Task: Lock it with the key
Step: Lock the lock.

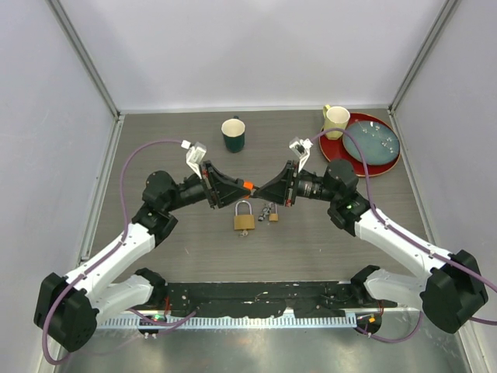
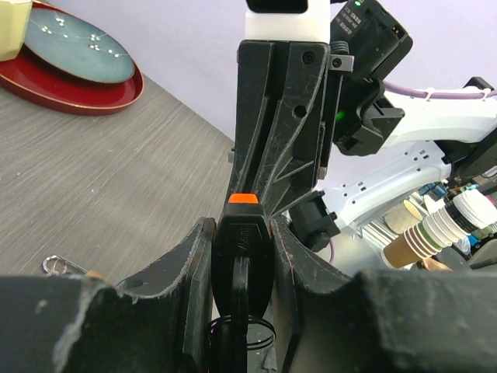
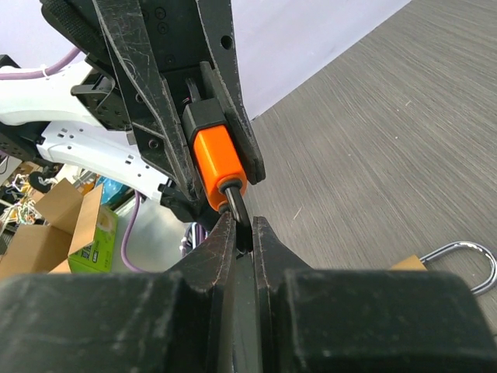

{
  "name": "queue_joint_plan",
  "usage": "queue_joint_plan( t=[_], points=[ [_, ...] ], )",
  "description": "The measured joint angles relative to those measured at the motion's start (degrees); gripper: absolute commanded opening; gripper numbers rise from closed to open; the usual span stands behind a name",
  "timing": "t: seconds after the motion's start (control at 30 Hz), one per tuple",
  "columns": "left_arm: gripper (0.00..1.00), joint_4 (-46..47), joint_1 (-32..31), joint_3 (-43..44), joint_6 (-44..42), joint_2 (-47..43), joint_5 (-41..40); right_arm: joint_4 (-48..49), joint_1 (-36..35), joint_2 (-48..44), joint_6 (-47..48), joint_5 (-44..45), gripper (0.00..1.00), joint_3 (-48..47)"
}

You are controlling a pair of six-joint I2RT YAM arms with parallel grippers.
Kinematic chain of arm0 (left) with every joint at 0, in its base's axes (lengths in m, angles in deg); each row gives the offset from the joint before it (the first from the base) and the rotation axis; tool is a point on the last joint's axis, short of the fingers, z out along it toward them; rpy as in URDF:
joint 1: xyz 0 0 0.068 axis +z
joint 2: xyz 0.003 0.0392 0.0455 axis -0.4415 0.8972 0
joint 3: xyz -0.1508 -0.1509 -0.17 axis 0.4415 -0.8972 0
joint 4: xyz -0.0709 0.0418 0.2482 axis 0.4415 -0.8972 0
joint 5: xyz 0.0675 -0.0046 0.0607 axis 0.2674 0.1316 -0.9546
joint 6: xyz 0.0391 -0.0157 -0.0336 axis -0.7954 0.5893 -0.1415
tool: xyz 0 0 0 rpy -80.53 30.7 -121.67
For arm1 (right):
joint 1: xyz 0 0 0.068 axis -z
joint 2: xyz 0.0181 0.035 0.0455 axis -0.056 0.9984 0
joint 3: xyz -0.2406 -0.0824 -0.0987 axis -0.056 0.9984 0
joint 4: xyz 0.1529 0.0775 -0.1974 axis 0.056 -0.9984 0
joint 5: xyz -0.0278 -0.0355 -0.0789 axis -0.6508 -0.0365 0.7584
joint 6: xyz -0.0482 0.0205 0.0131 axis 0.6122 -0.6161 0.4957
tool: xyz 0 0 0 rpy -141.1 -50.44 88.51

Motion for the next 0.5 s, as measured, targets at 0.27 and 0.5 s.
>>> queue_joint_plan(
  t=[0.27,0.5],
  points=[
    [0.00,-1.5,-0.6,-1.4,-0.7,-0.9,-0.8,-3.1,0.8,-0.4,1.1,0.5,0.06,-0.2],
    [0.00,-1.3,-1.6,-3.0,0.5,-2.8,-3.8,-2.9,1.0,-0.9,0.3,1.6,0.07,-0.2]
  ],
)
